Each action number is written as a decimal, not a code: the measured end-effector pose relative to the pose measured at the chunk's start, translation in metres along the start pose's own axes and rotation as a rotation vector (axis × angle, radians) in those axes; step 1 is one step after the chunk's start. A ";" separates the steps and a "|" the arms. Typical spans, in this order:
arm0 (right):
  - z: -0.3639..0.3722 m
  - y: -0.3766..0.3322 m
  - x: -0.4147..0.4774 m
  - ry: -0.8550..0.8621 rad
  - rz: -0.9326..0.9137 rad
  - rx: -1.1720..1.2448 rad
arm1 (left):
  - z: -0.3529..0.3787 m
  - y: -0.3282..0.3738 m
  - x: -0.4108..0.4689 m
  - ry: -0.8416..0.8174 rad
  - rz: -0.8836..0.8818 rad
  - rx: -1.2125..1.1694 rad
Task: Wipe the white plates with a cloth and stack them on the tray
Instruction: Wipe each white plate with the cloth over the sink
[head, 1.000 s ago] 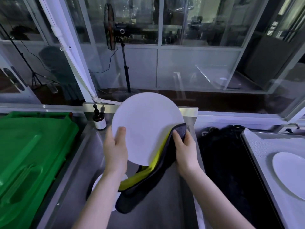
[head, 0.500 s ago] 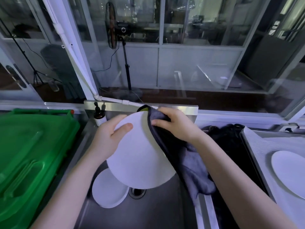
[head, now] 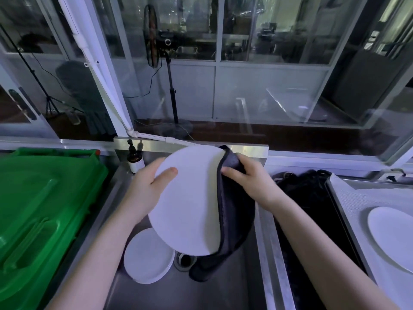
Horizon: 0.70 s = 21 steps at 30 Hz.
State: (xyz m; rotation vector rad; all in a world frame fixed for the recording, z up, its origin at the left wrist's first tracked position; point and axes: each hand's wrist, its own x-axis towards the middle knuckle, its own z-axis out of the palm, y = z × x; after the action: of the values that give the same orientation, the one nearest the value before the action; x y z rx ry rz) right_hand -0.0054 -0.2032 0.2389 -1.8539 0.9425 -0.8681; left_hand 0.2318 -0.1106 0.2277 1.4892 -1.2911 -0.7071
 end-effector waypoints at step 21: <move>0.008 -0.004 -0.010 0.322 0.103 0.335 | 0.021 0.007 -0.016 0.285 -0.141 -0.259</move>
State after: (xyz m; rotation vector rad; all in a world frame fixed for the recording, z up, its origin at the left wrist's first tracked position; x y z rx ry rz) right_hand -0.0028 -0.1901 0.2372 -1.3939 1.0058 -1.2035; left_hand 0.2059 -0.1010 0.2243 1.4176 -0.8519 -0.6953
